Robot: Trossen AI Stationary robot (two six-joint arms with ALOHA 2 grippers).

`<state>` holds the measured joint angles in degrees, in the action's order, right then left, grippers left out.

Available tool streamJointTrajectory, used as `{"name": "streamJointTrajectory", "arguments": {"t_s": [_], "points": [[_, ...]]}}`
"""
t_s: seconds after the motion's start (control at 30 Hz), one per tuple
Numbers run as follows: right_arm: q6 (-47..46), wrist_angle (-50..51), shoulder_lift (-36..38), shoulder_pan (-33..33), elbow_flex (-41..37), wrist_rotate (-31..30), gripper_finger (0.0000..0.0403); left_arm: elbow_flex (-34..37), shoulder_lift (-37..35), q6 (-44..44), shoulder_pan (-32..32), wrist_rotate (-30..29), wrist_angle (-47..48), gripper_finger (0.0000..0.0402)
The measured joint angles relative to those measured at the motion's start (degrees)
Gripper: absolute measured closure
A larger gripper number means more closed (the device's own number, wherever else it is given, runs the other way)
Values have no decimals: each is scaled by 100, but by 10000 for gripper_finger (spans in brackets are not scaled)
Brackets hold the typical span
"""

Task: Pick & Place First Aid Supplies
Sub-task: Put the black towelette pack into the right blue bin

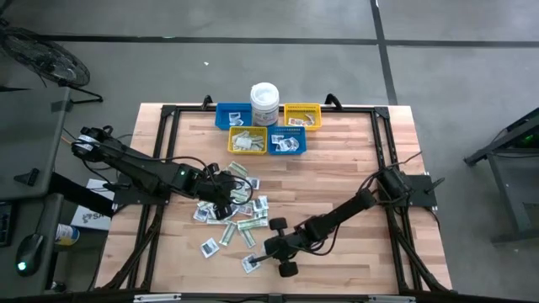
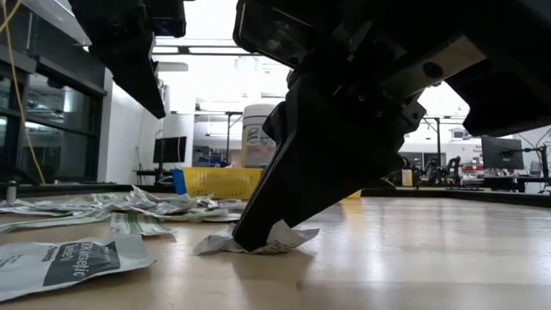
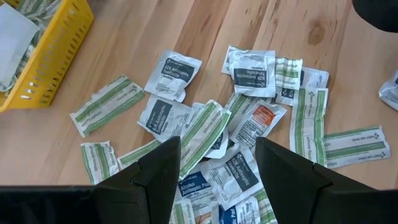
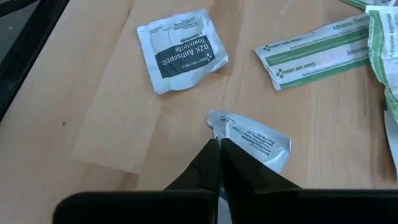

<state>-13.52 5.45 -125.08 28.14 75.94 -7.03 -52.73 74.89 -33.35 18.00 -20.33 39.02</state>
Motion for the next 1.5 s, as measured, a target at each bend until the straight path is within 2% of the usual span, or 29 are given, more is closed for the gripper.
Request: {"name": "streamJointTrajectory", "arguments": {"t_s": [0.23,0.4,0.67,0.8,0.97,1.5], "points": [[87,323,397,10,-34,-83,402,0,0,-4,0,-21,-14,195],[144,989,803,-35,-37,-453,402,0,0,-10,0,-38,-64,195],[98,1977,1422,-376,-21,-577,403,0,0,7,2,-33,-197,195],[-690,2461,1669,-802,-17,-658,403,0,0,17,2,-229,-158,195],[-1152,2850,1854,-1404,-17,-900,402,0,0,168,0,-603,-177,195],[-1202,2837,1862,-3345,-9,-1003,402,0,0,613,0,-1704,-167,195]]}}
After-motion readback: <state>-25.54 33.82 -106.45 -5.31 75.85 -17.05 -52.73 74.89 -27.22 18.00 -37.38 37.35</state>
